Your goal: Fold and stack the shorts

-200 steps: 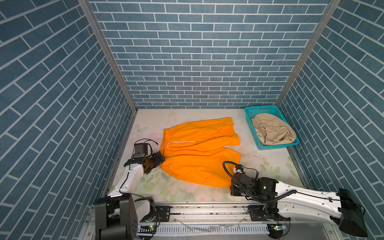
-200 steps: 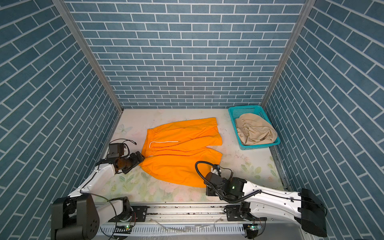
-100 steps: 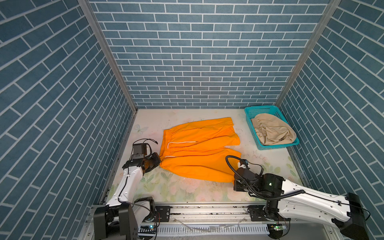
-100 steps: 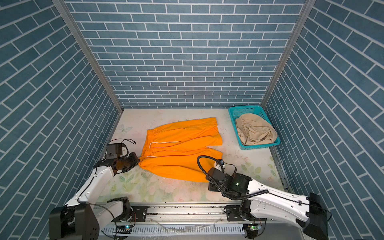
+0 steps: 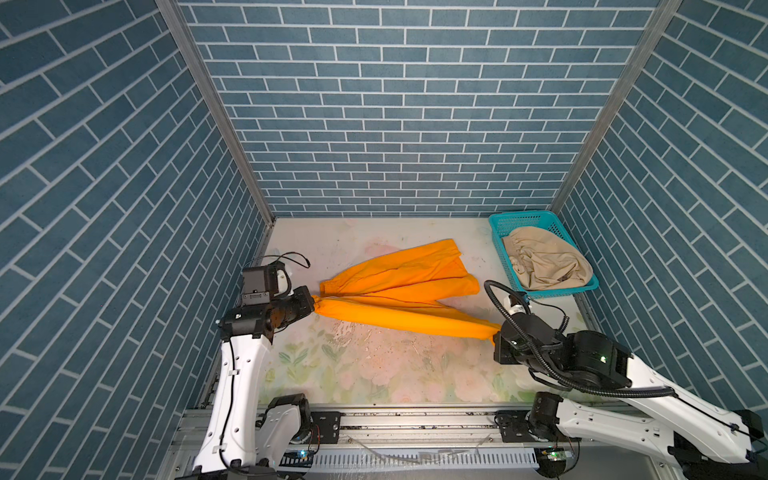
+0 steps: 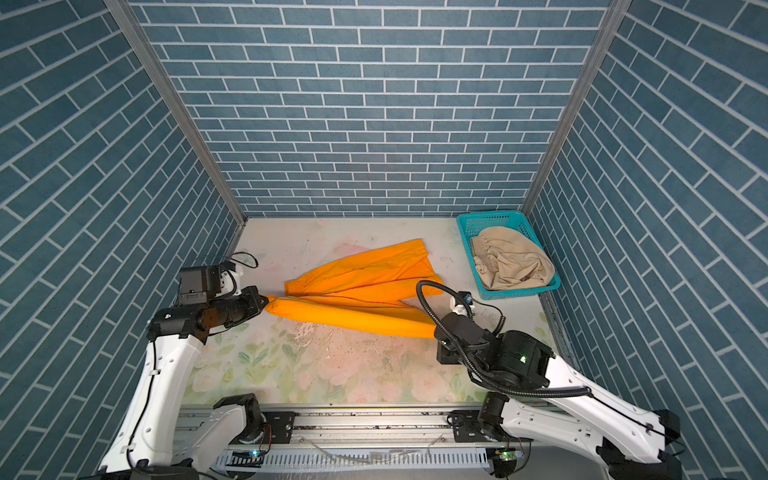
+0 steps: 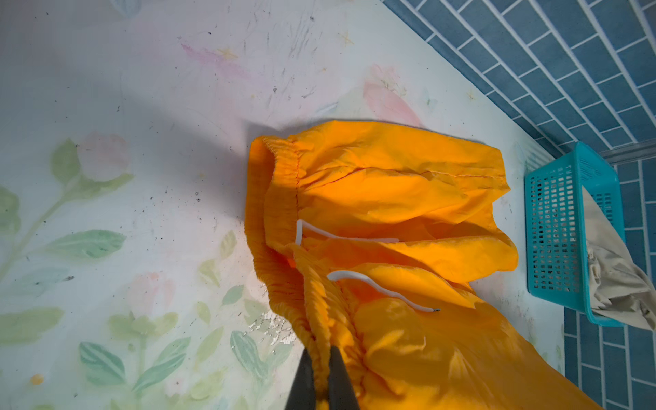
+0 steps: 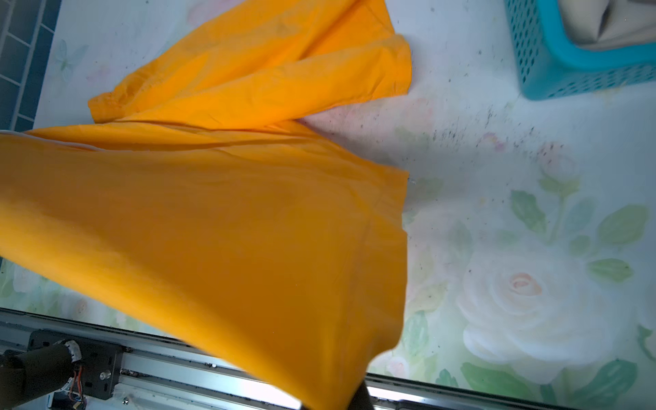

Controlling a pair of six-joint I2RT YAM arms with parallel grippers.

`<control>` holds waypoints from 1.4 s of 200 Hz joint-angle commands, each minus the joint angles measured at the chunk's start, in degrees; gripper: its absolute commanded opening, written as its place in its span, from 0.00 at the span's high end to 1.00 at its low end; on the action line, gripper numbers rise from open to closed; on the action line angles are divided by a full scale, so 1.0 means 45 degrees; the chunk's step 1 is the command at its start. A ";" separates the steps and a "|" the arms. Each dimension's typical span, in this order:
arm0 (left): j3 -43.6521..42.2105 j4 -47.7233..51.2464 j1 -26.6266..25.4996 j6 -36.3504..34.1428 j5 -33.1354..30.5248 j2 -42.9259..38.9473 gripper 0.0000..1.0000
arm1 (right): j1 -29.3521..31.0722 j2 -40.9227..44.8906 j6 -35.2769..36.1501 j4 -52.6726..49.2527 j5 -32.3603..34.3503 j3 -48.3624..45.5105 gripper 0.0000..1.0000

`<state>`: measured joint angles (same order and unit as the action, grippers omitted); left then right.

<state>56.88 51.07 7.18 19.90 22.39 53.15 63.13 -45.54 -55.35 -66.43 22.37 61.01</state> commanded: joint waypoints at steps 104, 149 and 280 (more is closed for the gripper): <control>0.1616 0.3442 0.0107 -0.2458 -0.1435 0.0803 1.00 | -0.3489 -0.2713 0.6180 -0.1228 -0.0828 0.2477 1.00; 0.1651 0.2708 0.0106 -0.2666 -0.1204 0.3050 1.00 | -0.6854 -0.5542 0.9774 0.0964 -0.3241 0.3596 1.00; 0.1442 0.1464 0.0067 -0.3673 -0.0610 0.3435 1.00 | -0.9069 -0.7903 1.1371 0.1940 -0.4816 0.4674 1.00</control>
<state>64.84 56.80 7.09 6.70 21.17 73.60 23.81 -87.18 -5.48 -56.29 -2.57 84.97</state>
